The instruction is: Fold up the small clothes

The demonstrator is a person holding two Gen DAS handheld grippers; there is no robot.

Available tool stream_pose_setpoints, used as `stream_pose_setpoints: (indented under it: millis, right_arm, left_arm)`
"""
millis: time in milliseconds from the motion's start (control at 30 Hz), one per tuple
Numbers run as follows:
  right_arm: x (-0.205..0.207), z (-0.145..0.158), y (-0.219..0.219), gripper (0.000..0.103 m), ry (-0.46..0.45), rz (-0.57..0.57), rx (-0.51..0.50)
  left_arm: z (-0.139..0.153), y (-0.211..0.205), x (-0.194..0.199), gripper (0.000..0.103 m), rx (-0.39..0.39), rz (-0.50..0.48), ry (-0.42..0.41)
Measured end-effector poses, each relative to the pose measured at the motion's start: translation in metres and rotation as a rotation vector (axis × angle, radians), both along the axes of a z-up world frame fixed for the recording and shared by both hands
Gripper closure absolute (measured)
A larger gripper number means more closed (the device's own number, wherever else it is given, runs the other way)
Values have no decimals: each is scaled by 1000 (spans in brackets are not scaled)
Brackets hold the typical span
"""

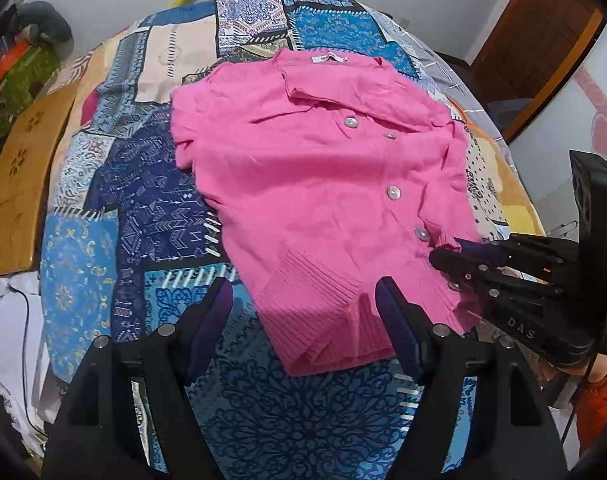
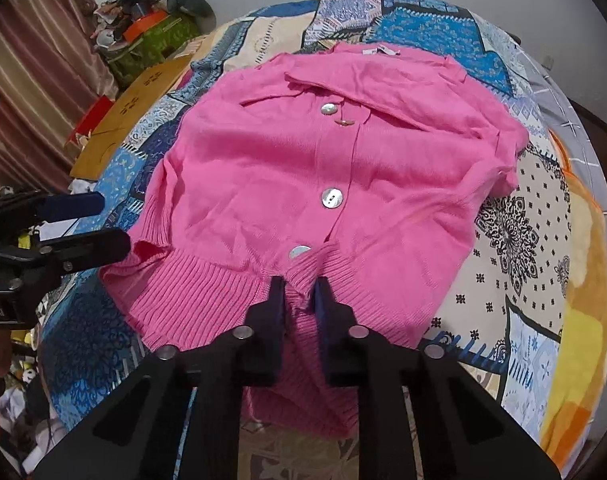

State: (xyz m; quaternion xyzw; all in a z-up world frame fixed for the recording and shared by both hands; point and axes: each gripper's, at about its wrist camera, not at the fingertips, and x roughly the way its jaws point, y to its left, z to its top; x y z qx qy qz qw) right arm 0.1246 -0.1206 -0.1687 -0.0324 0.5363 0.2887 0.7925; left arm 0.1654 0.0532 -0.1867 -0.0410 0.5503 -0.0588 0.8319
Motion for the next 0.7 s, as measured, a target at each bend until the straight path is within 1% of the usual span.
stream_pose_setpoints:
  millis: [167,267,367,433,467,533,567,600,633,667,700]
  right_arm:
    - [3,9,-14,96,-25,-29,37]
    - [5,17,-25,97,-49,-49,41]
    - [6,27,-38,97,-72,-74,47]
    - [8,31,-46,97,-82,-90,50]
    - [8,34,-50,97,-92,-99,47]
    - [8,36,-57,97,-100,-110,46]
    - [8,37,-61,97,-102,-116,48]
    - [9,38,-65,97,-103,-122,49]
    - [9,38,-67,97,-106,-126,49]
    - [9,39,-71,97,-108,-132,49]
    - [9,39,-73,97,-108,-137,49]
  left_arm:
    - [-4,-9,2,30,-23,-9,12]
    - [-7,-14,4,30,-26,-15,17]
    - [-11,-18,6,34,-19,-19,22]
    - [-15,-20,8,48,-17,-22,34]
    - [-17,-20,9,51,-18,-23,43]
    - [-21,-20,10,63,-21,-17,50]
    - [-22,-20,11,66,-21,-15,46]
    - [-22,-21,10,74,-22,-18,42]
    - [-21,-21,10,77,-22,-26,34]
    - [-19,-23,9,82,-22,-41,22]
    - [-17,-24,8,91,-21,-53,6]
